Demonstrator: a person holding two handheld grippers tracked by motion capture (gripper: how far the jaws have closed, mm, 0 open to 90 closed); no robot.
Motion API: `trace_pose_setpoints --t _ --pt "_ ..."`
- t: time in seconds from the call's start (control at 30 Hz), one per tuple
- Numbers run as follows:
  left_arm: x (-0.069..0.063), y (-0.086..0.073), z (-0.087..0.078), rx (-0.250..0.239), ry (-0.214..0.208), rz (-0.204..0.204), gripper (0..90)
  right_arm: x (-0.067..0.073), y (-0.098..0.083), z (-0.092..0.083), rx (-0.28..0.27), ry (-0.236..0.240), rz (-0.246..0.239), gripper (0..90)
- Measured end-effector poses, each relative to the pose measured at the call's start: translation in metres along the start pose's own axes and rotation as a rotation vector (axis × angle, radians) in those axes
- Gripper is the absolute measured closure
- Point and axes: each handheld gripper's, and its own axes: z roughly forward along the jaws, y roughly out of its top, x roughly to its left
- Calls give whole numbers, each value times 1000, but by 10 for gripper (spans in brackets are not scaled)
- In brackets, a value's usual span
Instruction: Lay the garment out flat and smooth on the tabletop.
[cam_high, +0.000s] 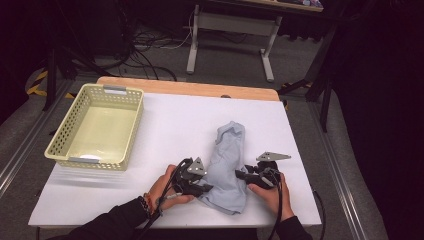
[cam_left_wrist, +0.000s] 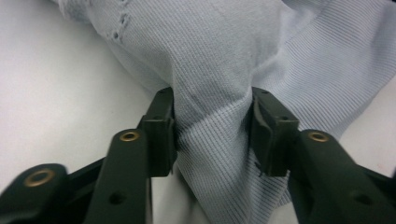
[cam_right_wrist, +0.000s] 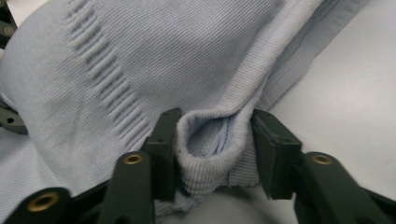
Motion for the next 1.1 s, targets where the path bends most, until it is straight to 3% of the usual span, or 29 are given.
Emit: trace_pose_setpoints --t 0.1,0.2,0.37,0.5,0.6,0.63,0.8,0.97,1.03,1.1 --pt "-2 1 -4 18 12 37 637 2 2 1 -8 5 -20 672" --pt "-3 1 -5 13 17 48 653 3 4 3 -17 3 -36 700" --pt "-8 -3 -17 29 56 76 664 12 15 13 -33 -13 -120 736" --pt "-10 -14 -30 22 105 52 659 24 32 33 -52 -7 -189 743" --pt "-12 -20 -34 12 121 36 647 28 37 38 -54 -5 -205 739" --pt "-14 -24 -36 3 132 40 642 33 40 41 -64 -28 -221 683" --pt "-18 -28 -36 -6 146 36 620 34 37 33 -87 -67 -214 607" --pt "-21 -31 -40 -5 156 37 588 29 26 18 -92 -68 -203 704" --pt "-23 -34 -43 0 162 42 593 28 21 13 -83 -71 -221 798" --pt "-24 -36 -45 3 159 47 607 29 18 12 -67 -75 -240 804"
